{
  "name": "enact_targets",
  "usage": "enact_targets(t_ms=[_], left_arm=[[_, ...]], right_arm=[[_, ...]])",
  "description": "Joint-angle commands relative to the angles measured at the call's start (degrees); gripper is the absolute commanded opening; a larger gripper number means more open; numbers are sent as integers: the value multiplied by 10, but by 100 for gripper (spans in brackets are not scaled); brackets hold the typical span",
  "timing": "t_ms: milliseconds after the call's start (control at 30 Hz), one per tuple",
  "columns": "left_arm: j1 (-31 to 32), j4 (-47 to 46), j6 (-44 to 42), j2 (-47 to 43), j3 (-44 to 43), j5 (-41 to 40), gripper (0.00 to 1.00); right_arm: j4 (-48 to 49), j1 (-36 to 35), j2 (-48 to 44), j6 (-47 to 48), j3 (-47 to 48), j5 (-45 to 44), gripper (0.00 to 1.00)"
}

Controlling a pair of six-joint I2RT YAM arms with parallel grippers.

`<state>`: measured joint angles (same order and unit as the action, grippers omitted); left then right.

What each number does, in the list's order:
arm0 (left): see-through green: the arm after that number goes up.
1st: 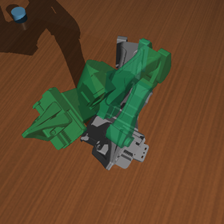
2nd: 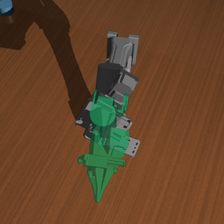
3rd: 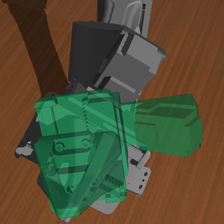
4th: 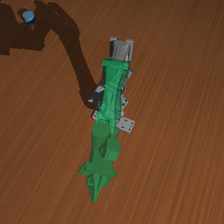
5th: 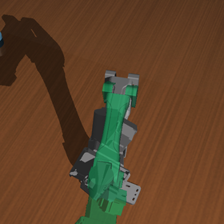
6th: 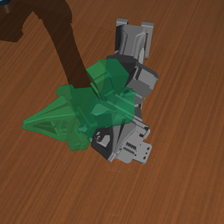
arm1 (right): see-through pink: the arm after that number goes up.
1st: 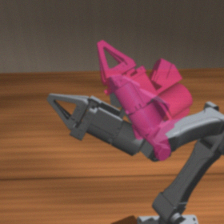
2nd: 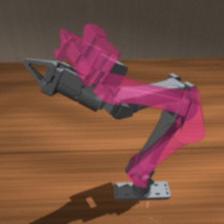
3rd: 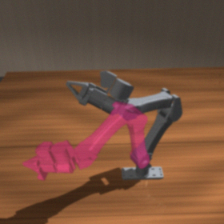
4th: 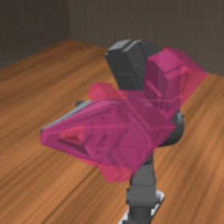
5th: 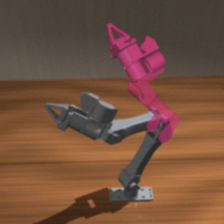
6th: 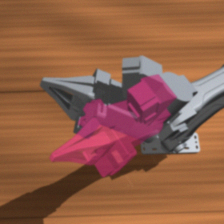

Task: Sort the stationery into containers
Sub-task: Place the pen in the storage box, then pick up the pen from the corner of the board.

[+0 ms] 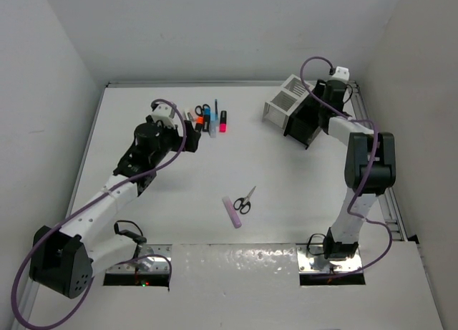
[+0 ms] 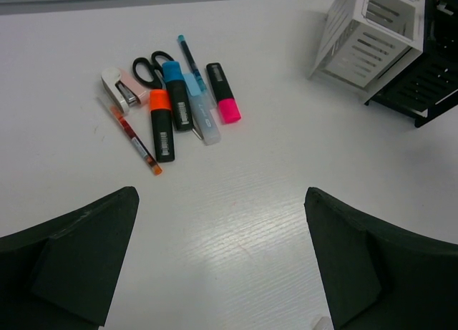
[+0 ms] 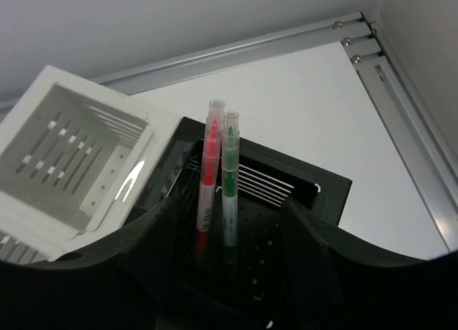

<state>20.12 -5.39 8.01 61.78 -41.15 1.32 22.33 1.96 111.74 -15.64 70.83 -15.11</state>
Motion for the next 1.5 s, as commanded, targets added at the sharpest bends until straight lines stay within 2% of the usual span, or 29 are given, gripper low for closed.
enact_targets(t_ms=[0,133,167,200,233,267,300,333,400,433,467,500,533,600,633,667,733,800,833,867,933,1100,1467], left_arm=[[-8,-35,5,-30,1,12,100],[-6,-34,10,-39,7,14,100],[-6,-34,13,-40,8,14,100],[-5,-33,17,-44,8,15,100],[-4,-33,21,-46,10,15,100],[-4,-34,24,-51,11,15,100],[-3,-33,31,-55,12,14,100],[-3,-31,36,-58,12,9,100],[-3,-16,53,-69,12,-10,100],[-4,-8,63,-78,11,-11,100],[-4,11,79,-82,9,-51,100],[-5,23,88,-87,7,-65,100],[-6,37,96,-91,6,-82,100],[-8,92,117,-110,2,-123,99],[-10,121,125,-123,0,-135,99],[-14,135,128,-129,1,-152,99],[-17,158,131,-147,4,-163,99],[-24,185,141,-156,9,-171,99],[-26,191,147,-165,11,-170,98],[-30,200,151,-170,12,-164,98],[-32,209,153,-182,12,-157,97],[-32,217,143,-197,8,-158,96],[-32,210,132,-207,8,-141,96]], right_arm=[[-25,-13,-70,18,8,31,59],[-94,-61,-143,51,-12,22,69],[-106,-72,-184,51,-21,21,69],[-121,-98,-208,48,-30,20,65],[-155,-112,-233,45,-52,34,57],[-176,-128,-257,37,-63,49,46],[-197,-162,-299,31,-74,65,18],[-246,-183,-314,24,-99,82,11],[-299,-258,-341,-4,-143,85,7],[-315,-286,-342,-23,-154,83,9],[-334,-344,-333,-36,-164,81,13],[-348,-372,-324,-43,-173,80,21],[-377,-399,-313,-54,-174,72,38],[-403,-472,-284,-58,-167,73,54],[-409,-495,-274,-43,-163,76,66],[-411,-534,-267,-39,-159,70,68],[-403,-562,-247,-33,-159,78,69],[-399,-596,-231,-33,-155,85,64],[-405,-605,-210,-41,-151,79,59],[-407,-617,-198,-48,-148,75,48],[-416,-627,-175,-75,-146,63,39],[-414,-648,-164,-129,-170,48,40],[-395,-693,-127,-180,-223,48,40]])
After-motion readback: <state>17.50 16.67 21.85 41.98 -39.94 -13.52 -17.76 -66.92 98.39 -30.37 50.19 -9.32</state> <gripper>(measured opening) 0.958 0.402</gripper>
